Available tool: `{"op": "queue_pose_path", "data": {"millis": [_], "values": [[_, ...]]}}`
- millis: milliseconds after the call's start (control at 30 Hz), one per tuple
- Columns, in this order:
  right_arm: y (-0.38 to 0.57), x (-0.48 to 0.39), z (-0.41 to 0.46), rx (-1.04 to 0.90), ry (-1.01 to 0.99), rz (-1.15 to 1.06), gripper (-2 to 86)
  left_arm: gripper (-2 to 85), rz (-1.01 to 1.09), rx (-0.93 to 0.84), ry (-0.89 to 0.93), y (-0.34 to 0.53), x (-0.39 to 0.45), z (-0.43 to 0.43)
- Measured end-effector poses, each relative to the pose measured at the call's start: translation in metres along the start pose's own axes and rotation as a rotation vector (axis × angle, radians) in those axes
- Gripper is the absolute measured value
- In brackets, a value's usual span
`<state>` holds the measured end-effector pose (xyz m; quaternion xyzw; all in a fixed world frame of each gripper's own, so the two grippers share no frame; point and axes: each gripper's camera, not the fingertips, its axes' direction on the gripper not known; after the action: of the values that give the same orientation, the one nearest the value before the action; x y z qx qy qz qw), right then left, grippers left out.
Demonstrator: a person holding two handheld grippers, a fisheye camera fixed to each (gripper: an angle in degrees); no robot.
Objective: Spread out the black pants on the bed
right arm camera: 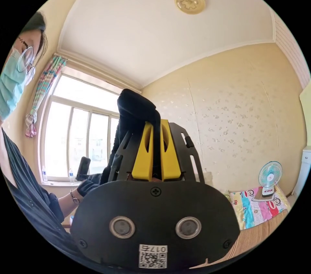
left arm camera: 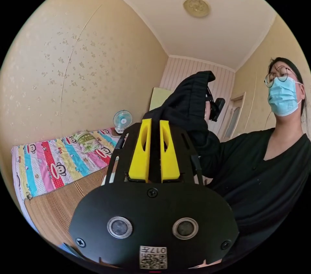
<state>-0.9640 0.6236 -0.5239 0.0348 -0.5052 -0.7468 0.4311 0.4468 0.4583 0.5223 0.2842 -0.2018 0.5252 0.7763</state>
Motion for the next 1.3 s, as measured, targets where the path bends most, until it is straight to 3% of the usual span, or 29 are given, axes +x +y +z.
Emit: {"op": "queue_pose_path", "data": {"millis": [233, 533, 867, 1067, 1300], "values": [[-0.011, -0.052, -0.013, 0.032, 0.069, -0.06, 3.4, 8.1, -0.057, -0.115, -0.112, 0.055, 0.017, 0.041], [-0.025, -0.092, -0.025, 0.046, 0.202, -0.099, 3.5, 11.5, -0.153, -0.215, -0.008, 0.126, 0.051, 0.088], [-0.035, -0.112, -0.033, 0.017, 0.262, -0.053, 3.4, 14.7, 0.151, -0.001, -0.393, 0.12, 0.179, 0.024], [-0.038, -0.12, -0.028, 0.002, 0.253, 0.017, 3.5, 14.0, 0.404, -0.012, -0.479, 0.12, 0.257, 0.024], [-0.041, -0.129, -0.017, -0.048, 0.244, 0.071, 3.6, 8.7, 0.48, 0.055, -0.567, 0.116, 0.295, 0.01]]}}
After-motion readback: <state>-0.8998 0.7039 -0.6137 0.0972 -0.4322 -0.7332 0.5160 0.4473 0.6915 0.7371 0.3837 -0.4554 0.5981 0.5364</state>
